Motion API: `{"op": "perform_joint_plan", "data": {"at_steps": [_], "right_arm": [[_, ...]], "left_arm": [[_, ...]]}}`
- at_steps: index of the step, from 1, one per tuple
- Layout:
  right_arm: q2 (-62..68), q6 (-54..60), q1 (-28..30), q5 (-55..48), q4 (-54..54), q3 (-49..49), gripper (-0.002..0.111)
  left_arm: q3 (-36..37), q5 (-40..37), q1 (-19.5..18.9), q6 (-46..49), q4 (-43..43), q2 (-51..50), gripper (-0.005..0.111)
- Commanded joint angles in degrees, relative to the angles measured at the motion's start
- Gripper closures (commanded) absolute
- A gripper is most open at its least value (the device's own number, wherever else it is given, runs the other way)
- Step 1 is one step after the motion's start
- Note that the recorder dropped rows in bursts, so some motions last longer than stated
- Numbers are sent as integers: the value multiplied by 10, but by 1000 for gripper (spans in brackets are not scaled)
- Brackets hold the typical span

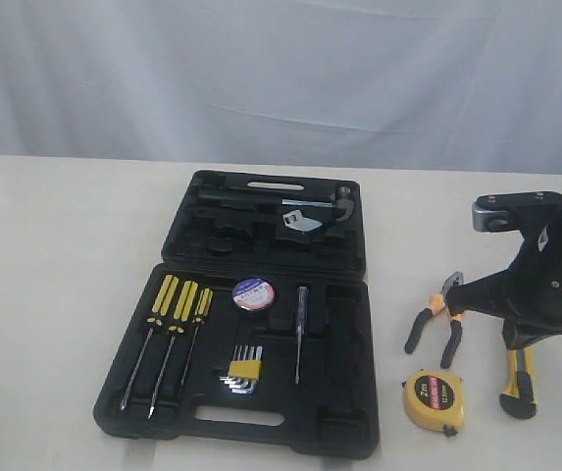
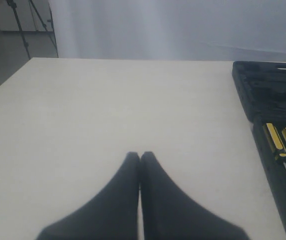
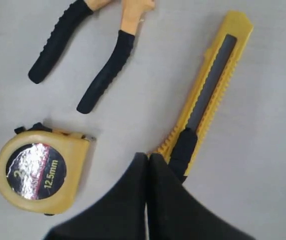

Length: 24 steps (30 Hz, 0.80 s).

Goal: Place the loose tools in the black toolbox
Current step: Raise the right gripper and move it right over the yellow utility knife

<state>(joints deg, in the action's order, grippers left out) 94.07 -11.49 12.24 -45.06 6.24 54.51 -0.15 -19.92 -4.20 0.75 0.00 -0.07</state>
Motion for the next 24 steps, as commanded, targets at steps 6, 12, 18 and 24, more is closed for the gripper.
{"op": "perform_joint_plan", "data": {"at_steps": [6,12,18,24], "right_arm": [[8,-108,3,-2,93,1,109],[14,-99,3,42,93,1,109],[66,-99,3,95,104,1,109],[128,-104,3,140,113,1,109]], "left_arm": [[1,3,3,-3,0,1,107],[1,3,3,-3,0,1,107],[1,3,3,-3,0,1,107],[1,3,3,-3,0,1,107]]}}
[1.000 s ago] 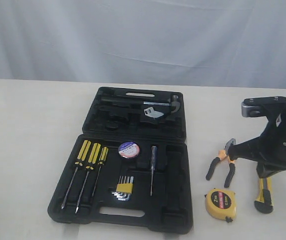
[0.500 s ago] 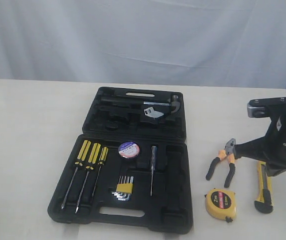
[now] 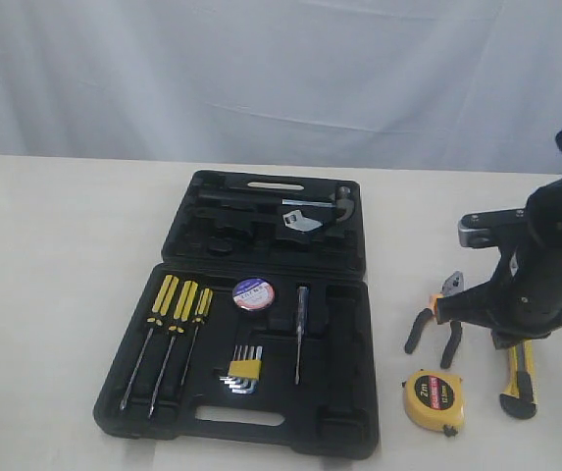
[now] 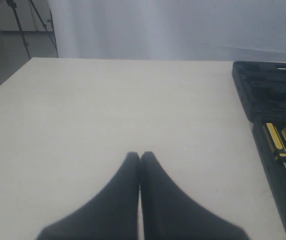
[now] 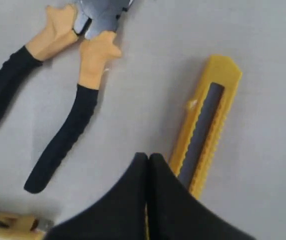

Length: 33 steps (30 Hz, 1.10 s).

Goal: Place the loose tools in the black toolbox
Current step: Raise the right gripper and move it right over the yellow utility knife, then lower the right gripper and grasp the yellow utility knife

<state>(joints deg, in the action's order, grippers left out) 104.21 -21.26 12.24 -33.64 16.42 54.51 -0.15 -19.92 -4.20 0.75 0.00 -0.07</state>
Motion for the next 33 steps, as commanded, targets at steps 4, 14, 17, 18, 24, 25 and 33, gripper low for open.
{"op": "perform_joint_plan", "data": {"at_steps": [4,14,17,18,24,25,33], "right_arm": [[40,-18,3,32,23,1,109],[40,-188,3,-66,189,1,109],[40,-189,3,-74,188,1,109],[40,-188,3,-77,187,1,109],[39,-186,3,-121,187,1,109],[39,-186,3,-128,186,1,109],[1,-169,3,-161,160,-25,109]], "left_arm": [[1,3,3,-3,0,1,107],[1,3,3,-3,0,1,107],[1,3,3,-3,0,1,107],[1,3,3,-3,0,1,107],[1,3,3,-3,0,1,107],[1,3,3,-3,0,1,107],[1,3,3,-3,0,1,107]]}}
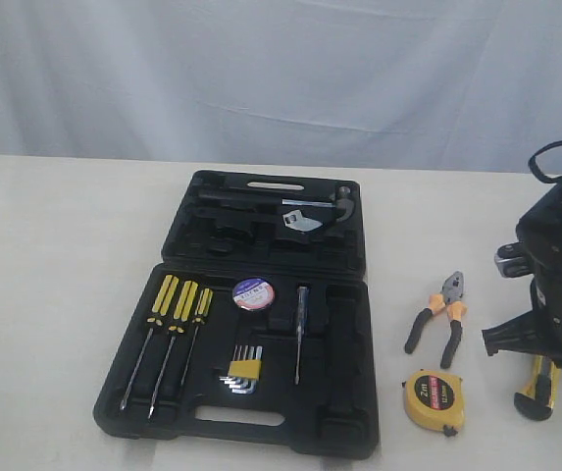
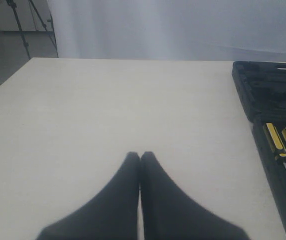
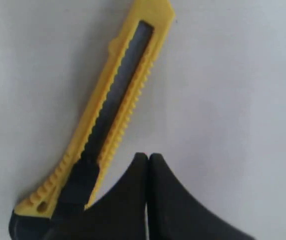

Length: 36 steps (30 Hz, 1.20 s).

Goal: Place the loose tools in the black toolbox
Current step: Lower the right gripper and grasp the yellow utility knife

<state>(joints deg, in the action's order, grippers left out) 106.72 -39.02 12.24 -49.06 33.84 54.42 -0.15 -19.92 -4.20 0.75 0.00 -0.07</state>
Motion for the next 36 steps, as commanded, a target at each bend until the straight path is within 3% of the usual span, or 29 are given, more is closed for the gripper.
{"op": "perform_joint_plan", "data": {"at_steps": [1,9,19,31,36], "right_arm": [[-30,9,3,4,-22,-37,109],[-32,-7,3,152,-39,-109,109],[-32,13,2,228,-67,-107,109],[-32,85,2,221,-108,-43,109],[-32,133,2,151,-112,-4,109]], "left_arm": [[1,3,3,-3,0,1,107],[1,3,3,-3,0,1,107],[1,3,3,-3,0,1,107],[1,3,3,-3,0,1,107],[1,3,3,-3,0,1,107]]}}
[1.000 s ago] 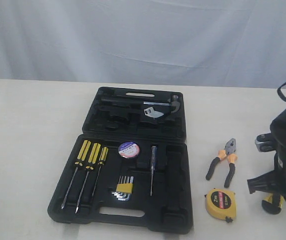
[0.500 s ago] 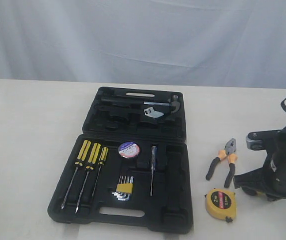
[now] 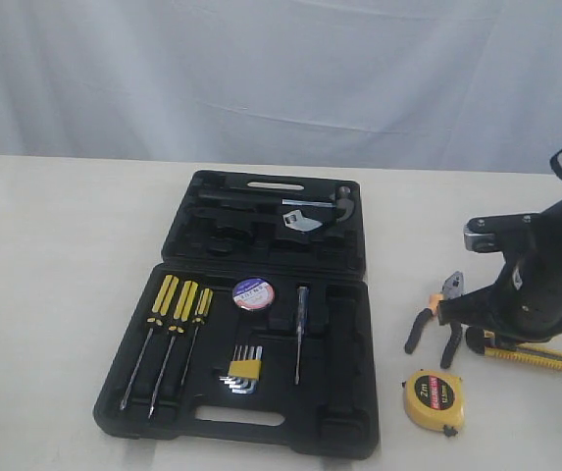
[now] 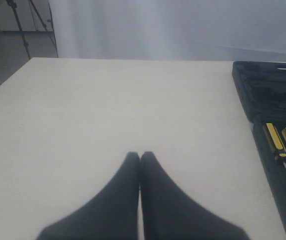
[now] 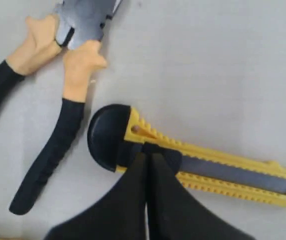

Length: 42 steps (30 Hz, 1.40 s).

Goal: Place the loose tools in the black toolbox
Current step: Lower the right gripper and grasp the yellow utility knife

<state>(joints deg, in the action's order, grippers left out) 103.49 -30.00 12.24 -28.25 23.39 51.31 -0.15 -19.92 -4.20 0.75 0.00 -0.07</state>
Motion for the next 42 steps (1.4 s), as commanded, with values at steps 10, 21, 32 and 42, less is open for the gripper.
{"op": "perform_joint_plan", "data": {"at_steps": [10,21,32,42], "right_arm": [[-26,341,2,-241,-161,107,68],[-45,403,2,-204,-108,106,54],[-35,484,3,-149,-97,106,54],[60,595,75,-144,-207,116,54]], "left_arm": [[1,3,3,-3,0,1,107],[1,3,3,-3,0,1,107],[1,3,3,-3,0,1,107],[1,3,3,-3,0,1,107]]}}
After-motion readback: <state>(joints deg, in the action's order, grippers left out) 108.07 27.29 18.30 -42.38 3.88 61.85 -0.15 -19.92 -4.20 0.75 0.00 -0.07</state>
